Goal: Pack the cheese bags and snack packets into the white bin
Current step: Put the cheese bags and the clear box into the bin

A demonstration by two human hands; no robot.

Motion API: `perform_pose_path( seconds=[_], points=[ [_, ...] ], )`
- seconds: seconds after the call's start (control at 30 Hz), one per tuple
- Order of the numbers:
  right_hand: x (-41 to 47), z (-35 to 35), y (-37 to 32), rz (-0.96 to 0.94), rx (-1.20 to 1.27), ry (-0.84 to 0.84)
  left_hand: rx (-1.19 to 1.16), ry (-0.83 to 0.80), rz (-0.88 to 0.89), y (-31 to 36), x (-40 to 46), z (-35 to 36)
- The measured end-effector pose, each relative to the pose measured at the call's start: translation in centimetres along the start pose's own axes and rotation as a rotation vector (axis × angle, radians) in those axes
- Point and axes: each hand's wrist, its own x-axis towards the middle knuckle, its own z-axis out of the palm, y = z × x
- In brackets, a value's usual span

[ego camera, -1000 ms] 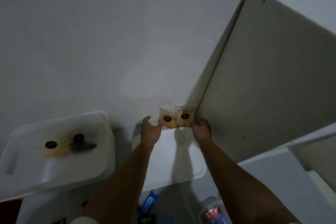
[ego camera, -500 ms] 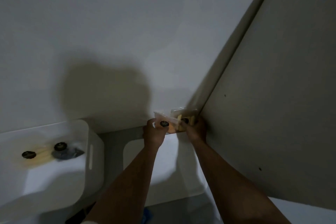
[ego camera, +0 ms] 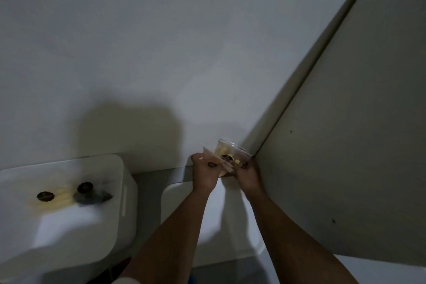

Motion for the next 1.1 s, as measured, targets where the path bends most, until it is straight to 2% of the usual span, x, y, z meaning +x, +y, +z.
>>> perform_pose_path(
  seconds=[0.27,0.4,0.6,0.73,0.83,0.93,1.1],
  points=[
    [-4.3,-1.7,-5.0,0.073,0.222,-0.151,-0.136,-0.11,-0.049,1.1,-1.7,-1.6],
    [-6.3,-2.3,-8.3,0.056,0.237,-0.229,-0.05,-0.097,0.029,3.3,-3.2,-4.0],
    [-10.3,0.1,-13.8,-0.045,0.167,-0.26,0.168,0.152,0.257,7.1,-6.6,-11.5],
    [-13.2,4.5,-17.3,-0.076,0.165,-0.287,0.442,0.384,0.344,8.0,-8.8,-18.8],
    [-15.3,8.5,-19.4,-0.101,0.162,-0.326,0.31,0.476,0.382,8.1,-9.8,-24.6],
    [-17.3,12.5,-21.2,-0.095,0.125,-0.353,0.172,0.548,0.298,6.8,-10.1,-29.8],
    [-20.2,20.2,-20.5,-0.133,-0.102,-0.284,0.042,0.686,0.041,2.5,-9.1,-36.2]
  ],
)
